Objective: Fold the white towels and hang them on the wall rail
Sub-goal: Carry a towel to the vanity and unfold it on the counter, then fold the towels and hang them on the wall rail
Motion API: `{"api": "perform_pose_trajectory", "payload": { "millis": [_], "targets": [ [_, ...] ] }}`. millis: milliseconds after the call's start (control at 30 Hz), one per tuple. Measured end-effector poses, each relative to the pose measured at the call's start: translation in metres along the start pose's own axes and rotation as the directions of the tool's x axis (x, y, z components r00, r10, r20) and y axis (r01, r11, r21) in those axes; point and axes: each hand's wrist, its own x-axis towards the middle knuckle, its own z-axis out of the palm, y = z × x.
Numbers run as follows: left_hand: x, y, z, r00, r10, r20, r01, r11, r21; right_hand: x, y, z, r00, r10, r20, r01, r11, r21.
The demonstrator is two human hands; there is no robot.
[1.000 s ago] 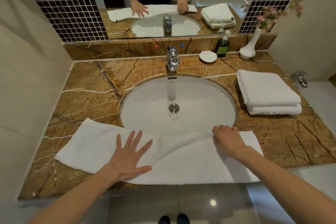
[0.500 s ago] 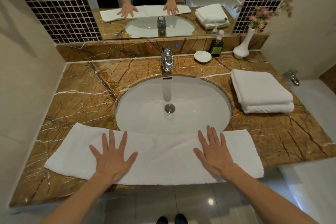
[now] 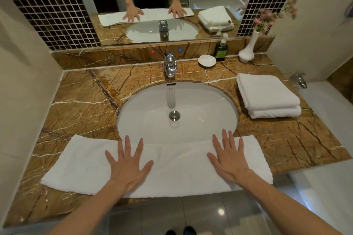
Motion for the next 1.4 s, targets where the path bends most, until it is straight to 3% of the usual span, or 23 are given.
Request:
{"api": "perform_pose_trajectory", "payload": {
  "millis": [167, 500, 667, 833, 933, 1067, 1133, 1267, 1400],
  "targets": [
    [0.004, 0.000, 0.006, 0.999, -0.041, 0.008, 0.041, 0.999, 0.013, -0.003, 0.013, 0.006, 0.997, 0.070, 0.038, -0.071, 0.997, 0.033],
    [0.007, 0.002, 0.003, 0.998, -0.061, -0.001, 0.060, 0.996, 0.059, -0.002, 0.014, 0.003, 0.995, 0.069, 0.076, -0.075, 0.994, 0.084],
    [0.021, 0.023, -0.014, 0.990, 0.129, -0.065, -0.126, 0.991, 0.041, 0.002, 0.027, -0.028, 0.996, 0.076, 0.051, -0.081, 0.992, 0.102],
    [0.050, 0.092, -0.064, 0.923, 0.367, -0.120, -0.362, 0.930, 0.058, 0.005, 0.050, -0.071, 0.993, 0.117, -0.022, -0.114, 0.987, 0.114],
    [0.060, 0.139, -0.084, 0.904, 0.417, -0.094, -0.416, 0.909, 0.031, 0.008, 0.070, -0.087, 0.989, 0.145, -0.036, -0.138, 0.979, 0.153],
    [0.075, 0.202, -0.109, 0.834, 0.549, -0.063, -0.521, 0.820, 0.238, 0.020, 0.111, -0.099, 0.975, 0.214, -0.056, -0.202, 0.965, 0.167],
    [0.086, 0.235, -0.116, 0.800, 0.599, -0.040, -0.571, 0.780, 0.257, 0.031, 0.135, -0.103, 0.964, 0.259, -0.062, -0.244, 0.952, 0.183],
    [0.109, 0.300, -0.122, 0.826, 0.561, 0.054, -0.561, 0.828, -0.011, 0.059, 0.185, -0.113, 0.953, 0.300, -0.040, -0.287, 0.938, 0.196],
    [0.134, 0.352, -0.127, 0.888, 0.445, 0.118, -0.367, 0.839, -0.402, 0.085, 0.226, -0.124, 0.944, 0.329, -0.022, -0.310, 0.907, 0.285]
  ]
}}
